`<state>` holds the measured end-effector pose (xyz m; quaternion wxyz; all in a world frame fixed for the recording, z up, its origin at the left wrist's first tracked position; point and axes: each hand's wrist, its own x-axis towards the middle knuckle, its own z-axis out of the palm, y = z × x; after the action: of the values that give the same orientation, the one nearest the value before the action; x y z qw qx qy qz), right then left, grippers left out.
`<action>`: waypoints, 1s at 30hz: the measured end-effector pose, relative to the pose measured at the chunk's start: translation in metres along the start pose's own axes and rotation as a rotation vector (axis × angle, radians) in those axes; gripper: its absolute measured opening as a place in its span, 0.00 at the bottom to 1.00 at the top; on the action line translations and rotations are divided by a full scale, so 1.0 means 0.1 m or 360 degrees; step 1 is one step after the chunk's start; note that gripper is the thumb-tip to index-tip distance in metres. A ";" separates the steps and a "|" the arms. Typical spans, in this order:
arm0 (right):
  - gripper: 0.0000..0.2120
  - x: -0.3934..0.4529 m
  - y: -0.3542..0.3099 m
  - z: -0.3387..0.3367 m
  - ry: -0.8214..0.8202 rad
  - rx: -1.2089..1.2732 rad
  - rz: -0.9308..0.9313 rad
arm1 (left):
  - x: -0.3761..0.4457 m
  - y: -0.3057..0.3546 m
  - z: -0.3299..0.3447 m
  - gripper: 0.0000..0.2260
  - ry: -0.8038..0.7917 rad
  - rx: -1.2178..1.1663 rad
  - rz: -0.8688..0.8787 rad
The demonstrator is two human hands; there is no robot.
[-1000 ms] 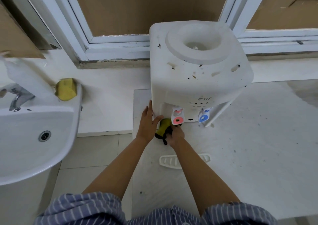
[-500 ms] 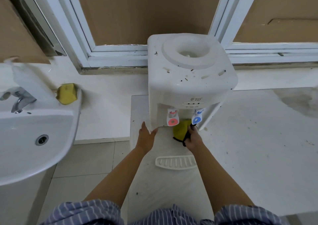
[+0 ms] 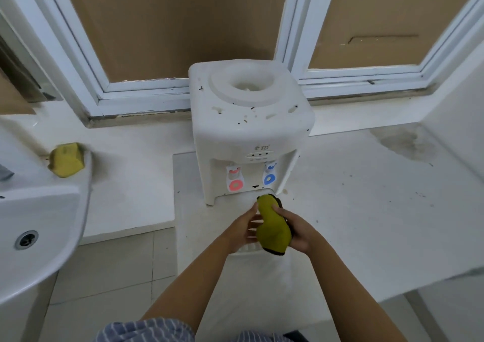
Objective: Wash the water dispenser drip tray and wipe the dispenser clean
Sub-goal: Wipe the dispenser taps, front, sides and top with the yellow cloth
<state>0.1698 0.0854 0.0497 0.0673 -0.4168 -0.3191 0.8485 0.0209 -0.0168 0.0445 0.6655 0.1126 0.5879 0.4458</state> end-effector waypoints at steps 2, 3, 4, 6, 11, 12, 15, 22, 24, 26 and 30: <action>0.27 -0.09 -0.06 -0.12 -0.0060 -0.0057 -0.0020 | 0.02 0.03 0.17 0.25 -0.0102 -0.0131 0.0027; 0.26 -0.14 -0.10 -0.18 -0.0055 -0.0084 -0.0046 | 0.04 0.04 0.26 0.24 -0.0134 -0.0171 0.0035; 0.25 -0.20 -0.14 -0.23 -0.0048 -0.0108 -0.0078 | 0.07 0.05 0.33 0.23 -0.0156 -0.0183 0.0046; 0.24 -0.29 -0.24 -0.35 -0.0023 -0.0164 -0.0142 | 0.14 0.07 0.48 0.22 -0.0193 -0.0159 0.0081; 0.23 -0.38 -0.54 -0.68 0.0041 -0.0283 -0.0186 | 0.37 0.20 0.80 0.23 -0.0219 -0.0136 0.0120; 0.24 -0.39 -0.60 -0.74 0.0041 -0.0313 -0.0186 | 0.41 0.23 0.86 0.24 -0.0201 -0.0109 0.0103; 0.26 -0.39 -0.81 -0.94 0.0064 -0.0394 -0.0205 | 0.55 0.31 1.07 0.27 -0.0163 -0.0110 0.0084; 0.22 -0.39 -1.28 -1.31 -0.0079 -0.0411 -0.0044 | 0.88 0.53 1.47 0.28 0.0033 -0.0178 0.0153; 0.23 -0.33 -1.39 -1.43 -0.0101 -0.0448 -0.0032 | 1.01 0.57 1.54 0.29 0.0123 -0.0260 0.0239; 0.24 -0.27 -1.49 -1.56 -0.0085 -0.0451 -0.0031 | 1.12 0.60 1.59 0.31 0.0108 -0.0320 0.0284; 0.21 -0.16 -1.63 -1.76 -0.0017 -0.0459 -0.0013 | 1.32 0.63 1.66 0.33 0.0175 -0.0352 0.0339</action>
<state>0.2877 0.2934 0.0788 0.0083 -0.4163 -0.4397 0.7958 0.1264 0.1774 0.0435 0.5895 0.0758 0.5555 0.5815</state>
